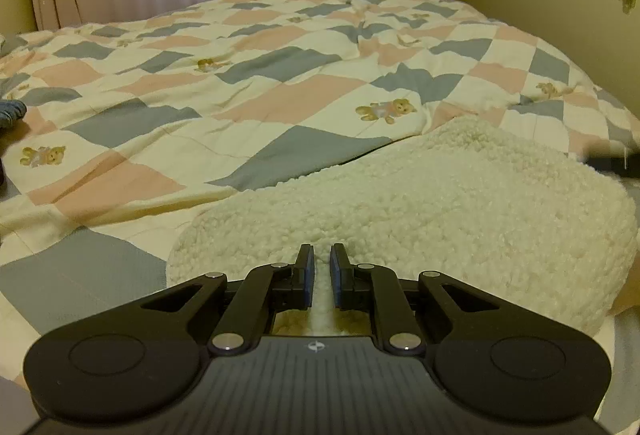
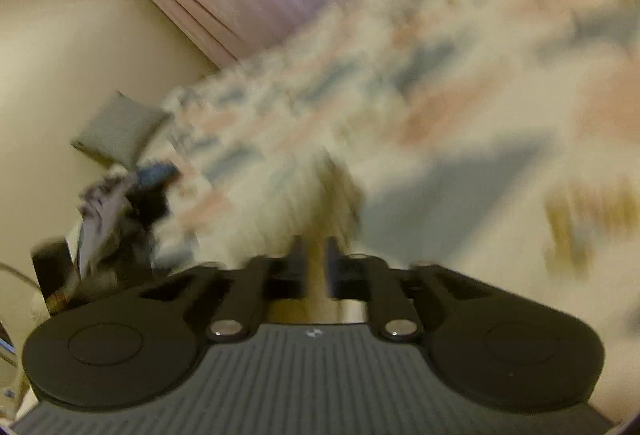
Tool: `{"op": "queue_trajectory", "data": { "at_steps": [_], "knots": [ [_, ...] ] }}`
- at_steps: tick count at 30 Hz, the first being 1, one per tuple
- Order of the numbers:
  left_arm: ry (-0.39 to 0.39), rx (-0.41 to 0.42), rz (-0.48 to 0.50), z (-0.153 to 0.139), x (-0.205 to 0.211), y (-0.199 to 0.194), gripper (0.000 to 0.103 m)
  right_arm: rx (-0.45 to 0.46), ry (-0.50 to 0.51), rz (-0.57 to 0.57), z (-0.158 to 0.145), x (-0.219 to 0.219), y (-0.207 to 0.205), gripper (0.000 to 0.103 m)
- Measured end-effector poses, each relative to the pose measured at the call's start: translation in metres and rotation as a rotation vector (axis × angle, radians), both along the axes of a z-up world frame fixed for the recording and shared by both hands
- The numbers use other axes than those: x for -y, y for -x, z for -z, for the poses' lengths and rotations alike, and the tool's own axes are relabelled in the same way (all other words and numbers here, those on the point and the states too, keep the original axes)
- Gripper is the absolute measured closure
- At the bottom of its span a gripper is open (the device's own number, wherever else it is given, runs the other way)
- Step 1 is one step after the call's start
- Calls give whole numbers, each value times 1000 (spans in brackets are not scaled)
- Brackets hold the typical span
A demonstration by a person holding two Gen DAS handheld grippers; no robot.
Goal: Fold clothes
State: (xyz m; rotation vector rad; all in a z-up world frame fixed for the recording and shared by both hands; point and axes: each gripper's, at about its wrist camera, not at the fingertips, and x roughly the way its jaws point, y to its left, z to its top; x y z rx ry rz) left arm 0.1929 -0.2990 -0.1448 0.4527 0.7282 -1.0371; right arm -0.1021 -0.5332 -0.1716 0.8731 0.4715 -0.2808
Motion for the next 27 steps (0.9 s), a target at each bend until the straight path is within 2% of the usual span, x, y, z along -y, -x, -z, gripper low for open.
{"op": "queue_trajectory", "data": {
  "at_steps": [1, 3, 5, 6, 7, 8, 10, 12, 13, 15, 18, 20, 21, 23, 24, 25, 26, 27],
  "knots": [
    [-3, 7, -3, 0, 1, 2, 88, 7, -34, 0, 9, -2, 4, 96],
    [-8, 18, -10, 2, 3, 2, 88, 87, -138, -24, 24, -2, 6, 96],
    [-12, 20, -20, 2, 5, 3, 88, 144, -269, -97, 40, -1, -6, 96],
    [-16, 23, -24, 2, 5, 4, 88, 147, -330, -143, 49, -2, -12, 96],
    [-23, 27, -31, 2, 6, 3, 88, 97, -362, -206, 55, -6, -19, 96],
    [-27, 23, -30, 3, 6, 4, 88, 49, -350, -255, 56, -9, -21, 96],
    [-29, 16, -25, 4, 6, 6, 88, -22, -281, -278, 48, -11, -12, 96],
    [-42, 46, -34, 5, 7, 9, 88, -76, -173, -184, 30, -11, 2, 96],
    [-47, 58, -40, 5, 7, 10, 88, -90, -53, -118, 13, -15, 9, 96],
    [-47, 56, -49, 5, 8, 10, 89, -44, 195, -42, -23, -35, 17, 95],
    [-58, 83, -50, 5, 10, 14, 89, 80, 473, -37, -61, -86, 15, 94],
    [-64, 101, -50, 5, 12, 17, 89, 93, 646, -94, -60, -128, 1, 95],
    [-64, 108, -51, 6, 12, 18, 89, 69, 734, -115, -55, -145, -9, 95],
    [-61, 119, -52, 7, 12, 19, 89, -80, 868, -120, -32, -166, -35, 95],
    [-55, 117, -48, 8, 11, 18, 87, -187, 846, -123, -13, -163, -48, 94],
    [-48, 113, -43, 9, 11, 18, 87, -256, 765, -131, 6, -153, -59, 94],
    [-43, 103, -38, 11, 11, 17, 87, -241, 699, -113, 18, -144, -59, 94],
    [-45, 108, -40, 12, 12, 17, 87, -219, 682, -103, 19, -142, -57, 94]
  ]
}}
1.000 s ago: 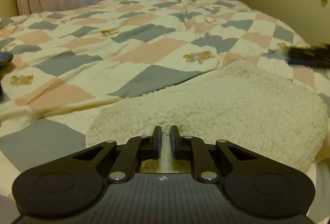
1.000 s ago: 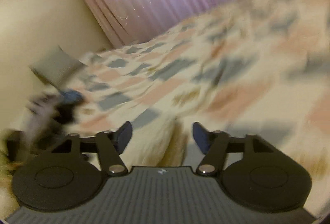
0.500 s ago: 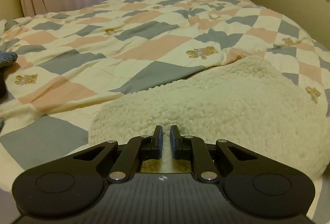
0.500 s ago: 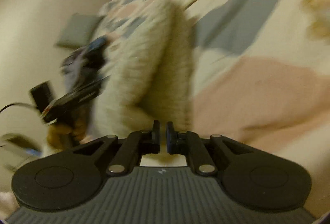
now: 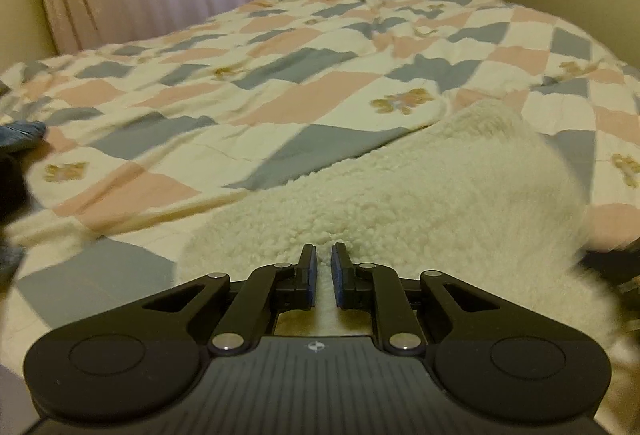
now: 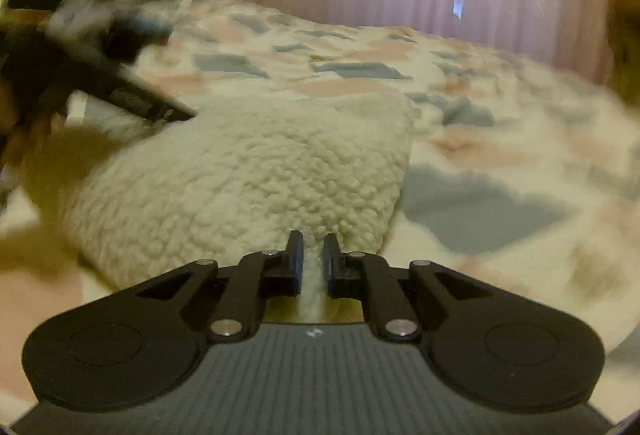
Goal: Fold clothes
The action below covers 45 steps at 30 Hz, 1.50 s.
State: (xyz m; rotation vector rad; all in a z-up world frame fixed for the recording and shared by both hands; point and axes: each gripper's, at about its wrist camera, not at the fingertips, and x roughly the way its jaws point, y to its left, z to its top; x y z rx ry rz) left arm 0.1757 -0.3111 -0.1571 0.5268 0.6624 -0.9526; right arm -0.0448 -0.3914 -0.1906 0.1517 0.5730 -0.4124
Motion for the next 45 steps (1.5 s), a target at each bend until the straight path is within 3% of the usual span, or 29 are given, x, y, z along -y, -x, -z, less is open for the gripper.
{"op": "queue_trajectory", "data": {
  "at_steps": [4, 6, 10, 14, 16, 20, 24, 26, 28, 31, 35, 39, 42, 45],
  "knots": [
    [38, -12, -32, -12, -8, 4, 89, -31, 3, -19, -14, 0, -4, 94],
    [111, -62, -51, -29, -22, 9, 89, -10, -31, -6, -16, 5, -1, 94],
    [219, -69, -1, -54, -50, 42, 89, 10, -80, -1, -19, 16, 4, 93],
    [111, -63, 19, -21, -43, 61, 87, 26, -163, -24, -35, 30, 10, 93],
    [108, -57, -7, -6, -43, 62, 87, 89, -206, -27, -51, 41, 15, 92],
    [150, -80, -43, -7, -42, 58, 88, 140, -94, 1, -71, 57, 3, 83],
    [158, -84, -47, -2, -42, 51, 86, 91, -63, 1, -44, 84, -33, 84],
    [165, -90, -51, 1, -43, 49, 86, 29, -98, -6, -19, 97, -52, 84],
    [166, -86, -59, 2, -43, 48, 86, 40, -141, 0, -3, 103, -60, 84],
    [168, -78, -71, 1, -42, 50, 86, 45, -154, 2, -7, 106, -61, 82],
    [199, -83, -104, -18, -56, 58, 86, 134, -146, 40, -34, 97, -35, 81],
    [181, -69, -177, -32, -77, 59, 86, 222, -90, 38, -68, 57, 5, 81],
    [133, -77, -229, -27, -82, 56, 86, 177, -93, -6, -66, 21, 19, 82],
    [99, -84, -244, -14, -79, 55, 86, 75, -100, -6, -41, 7, 6, 77]
  ]
}}
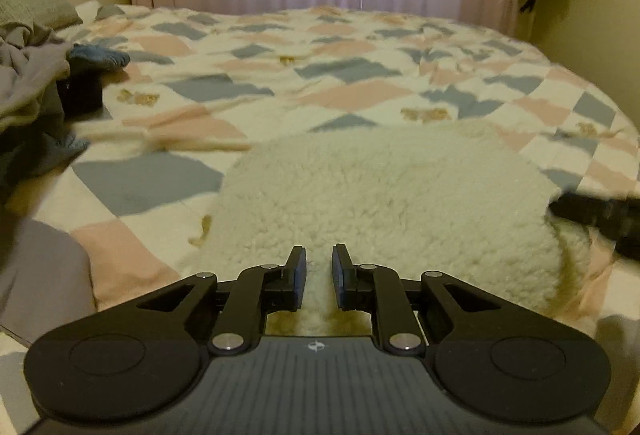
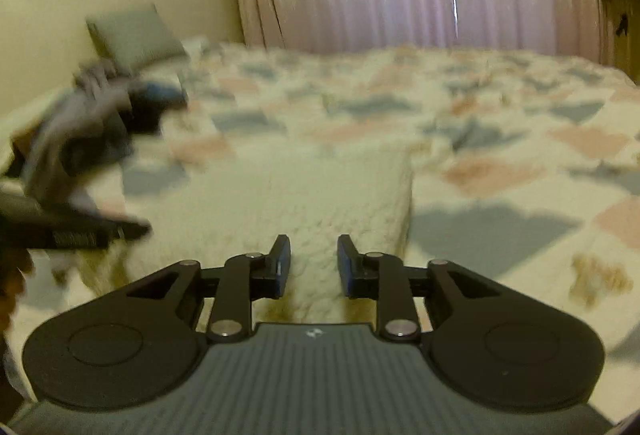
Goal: Fold clothes
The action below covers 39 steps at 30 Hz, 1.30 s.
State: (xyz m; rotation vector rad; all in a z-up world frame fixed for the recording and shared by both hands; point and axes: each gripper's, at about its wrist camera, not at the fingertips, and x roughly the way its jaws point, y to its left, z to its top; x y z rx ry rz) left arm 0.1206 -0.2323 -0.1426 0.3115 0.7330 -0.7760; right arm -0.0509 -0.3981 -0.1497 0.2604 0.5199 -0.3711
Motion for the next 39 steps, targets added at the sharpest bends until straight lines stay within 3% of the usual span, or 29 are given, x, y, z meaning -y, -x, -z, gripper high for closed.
{"op": "queue_trajectory", "data": {
  "at_steps": [2, 5, 7, 12, 24, 31, 39],
  "knots": [
    [-14, 0, -12, 3, 1, 2, 86, -29, 5, -4, 9, 2, -10, 76],
    [-16, 17, -26, -7, -5, 10, 83, -22, -32, 10, -1, 9, -9, 76],
    [-5, 12, -37, -15, -13, 16, 72, 17, -33, 26, -15, 5, 0, 76],
    [-5, 12, -76, -28, -37, 32, 65, 59, -52, 65, -37, -23, 33, 61],
    [-42, 44, -106, -40, -92, 90, 35, -31, -81, 123, -42, -91, 86, 33],
    [-55, 76, -121, -46, -116, 122, 14, -70, -36, 151, -55, -116, 106, 7],
    [-28, 81, -124, -51, -133, 156, 6, -70, -19, 160, -67, -134, 131, 1]
  ]
}}
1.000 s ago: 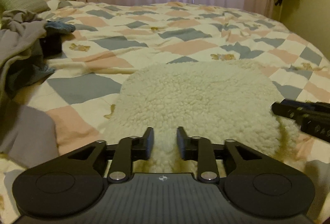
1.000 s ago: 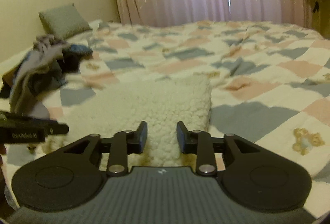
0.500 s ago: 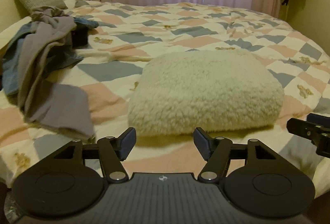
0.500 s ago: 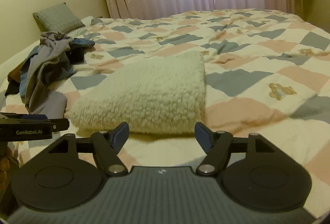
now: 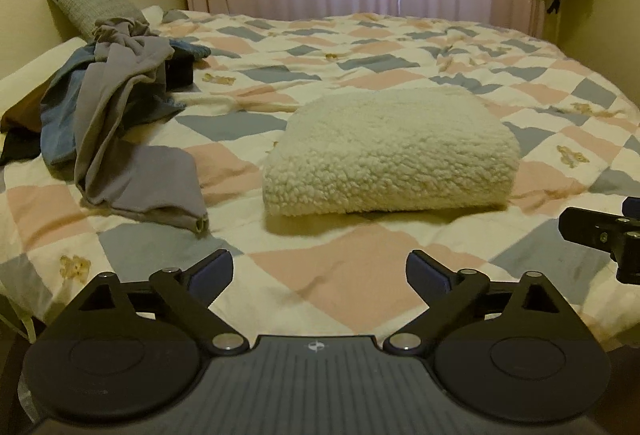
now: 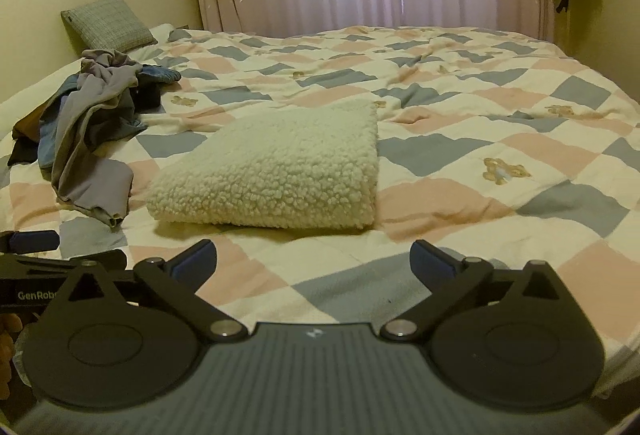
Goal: Fold clothes
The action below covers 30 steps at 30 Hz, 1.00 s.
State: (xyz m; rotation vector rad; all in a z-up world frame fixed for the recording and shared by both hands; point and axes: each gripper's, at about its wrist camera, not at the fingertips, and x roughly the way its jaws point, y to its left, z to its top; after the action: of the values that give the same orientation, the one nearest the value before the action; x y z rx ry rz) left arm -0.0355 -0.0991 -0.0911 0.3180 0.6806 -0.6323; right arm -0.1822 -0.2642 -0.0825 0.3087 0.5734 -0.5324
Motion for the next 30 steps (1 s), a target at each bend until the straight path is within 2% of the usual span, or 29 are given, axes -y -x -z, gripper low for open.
{"op": "queue_trajectory", "data": {
  "at_steps": [5, 11, 30],
  "knots": [
    [10, 6, 15, -6, -7, 20, 3, -29, 14, 21, -5, -7, 14, 1],
    [51, -5, 38, -14, -22, 36, 2, -15, 12, 36, -12, -14, 31, 1],
    [75, 2, 21, -18, -41, 52, 2, 20, 5, 38, -18, -28, 51, 1]
  ]
}}
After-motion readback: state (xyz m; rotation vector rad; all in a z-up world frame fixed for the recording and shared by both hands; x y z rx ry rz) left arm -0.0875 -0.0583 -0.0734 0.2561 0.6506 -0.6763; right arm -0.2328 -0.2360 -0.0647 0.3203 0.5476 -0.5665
